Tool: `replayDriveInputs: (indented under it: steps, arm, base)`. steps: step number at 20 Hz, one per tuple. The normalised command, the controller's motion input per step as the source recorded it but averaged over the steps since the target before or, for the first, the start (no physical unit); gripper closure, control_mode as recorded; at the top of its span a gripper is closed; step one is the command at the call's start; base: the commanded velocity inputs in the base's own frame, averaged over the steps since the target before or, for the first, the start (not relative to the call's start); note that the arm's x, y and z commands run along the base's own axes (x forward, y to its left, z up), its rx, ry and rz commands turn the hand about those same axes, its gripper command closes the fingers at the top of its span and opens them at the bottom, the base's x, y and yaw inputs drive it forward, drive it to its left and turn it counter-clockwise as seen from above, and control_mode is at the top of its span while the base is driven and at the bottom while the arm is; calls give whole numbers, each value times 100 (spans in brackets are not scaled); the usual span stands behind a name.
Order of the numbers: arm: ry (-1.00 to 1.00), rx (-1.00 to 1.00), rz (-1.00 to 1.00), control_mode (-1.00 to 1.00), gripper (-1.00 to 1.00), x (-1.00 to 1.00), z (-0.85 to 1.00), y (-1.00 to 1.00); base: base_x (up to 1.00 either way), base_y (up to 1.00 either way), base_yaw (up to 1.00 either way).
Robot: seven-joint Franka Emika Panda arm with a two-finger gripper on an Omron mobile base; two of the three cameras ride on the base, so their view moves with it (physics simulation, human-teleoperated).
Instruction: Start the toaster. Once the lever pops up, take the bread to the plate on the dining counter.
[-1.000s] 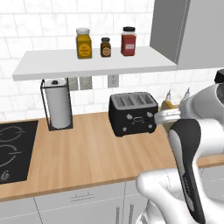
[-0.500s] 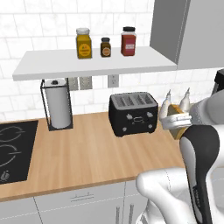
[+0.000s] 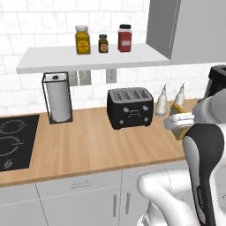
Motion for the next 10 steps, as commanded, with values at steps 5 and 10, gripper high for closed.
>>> replayDriveInputs:
  steps: [5,10]
  arm:
    - [0,0,0,100,100,0,0,0]
    - [0,0,0,100,100,0,0,0]
  base:
    - [-92,-33,-57]
    - [-44,0,-96]
